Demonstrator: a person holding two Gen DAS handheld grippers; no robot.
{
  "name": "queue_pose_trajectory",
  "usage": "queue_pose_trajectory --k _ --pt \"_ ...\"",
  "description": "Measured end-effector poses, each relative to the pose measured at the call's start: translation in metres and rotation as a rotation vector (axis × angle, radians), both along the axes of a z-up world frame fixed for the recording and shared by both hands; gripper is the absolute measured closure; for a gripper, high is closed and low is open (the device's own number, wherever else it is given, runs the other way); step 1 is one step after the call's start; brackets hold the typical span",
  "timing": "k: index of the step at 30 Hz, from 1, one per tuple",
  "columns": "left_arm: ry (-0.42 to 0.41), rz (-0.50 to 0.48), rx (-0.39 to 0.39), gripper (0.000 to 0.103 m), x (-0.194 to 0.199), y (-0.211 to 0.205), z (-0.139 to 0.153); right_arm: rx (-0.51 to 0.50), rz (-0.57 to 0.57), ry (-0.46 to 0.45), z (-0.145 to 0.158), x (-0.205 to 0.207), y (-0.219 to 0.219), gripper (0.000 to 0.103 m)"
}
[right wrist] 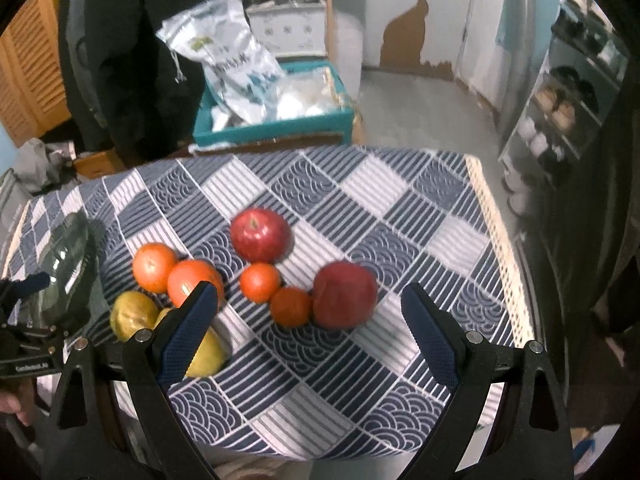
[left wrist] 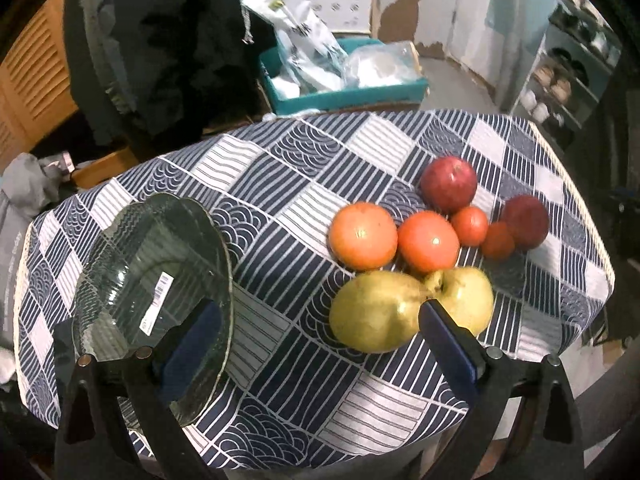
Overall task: Organize fruits
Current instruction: 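Close the right gripper on the large red apple while the left tool approaches the yellow pear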
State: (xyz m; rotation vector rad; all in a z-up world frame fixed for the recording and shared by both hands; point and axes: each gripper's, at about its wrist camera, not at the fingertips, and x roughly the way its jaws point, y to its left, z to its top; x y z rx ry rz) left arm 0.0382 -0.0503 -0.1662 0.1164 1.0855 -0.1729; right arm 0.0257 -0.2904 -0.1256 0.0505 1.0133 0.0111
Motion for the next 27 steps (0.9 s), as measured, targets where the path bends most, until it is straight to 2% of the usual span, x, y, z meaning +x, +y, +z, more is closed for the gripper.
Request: queue_pose_trajectory --k 13,21,27 --pt "0.051 -0.106 0.027 0.006 0.0 -0.018 -0.027 -0.01 -0.005 0.095 -0.031 0.006 -0.001 0.011" --pt "0.084 -0.16 0.052 0.006 0.005 -0.032 -0.047 -0.014 -0.006 0.112 -0.037 0.008 -0.003 0.011" --pt "0.11 -0.181 0.015 0.006 0.013 -0.036 -0.06 -0.003 -0.028 0.12 -0.041 0.011 -0.011 0.011"
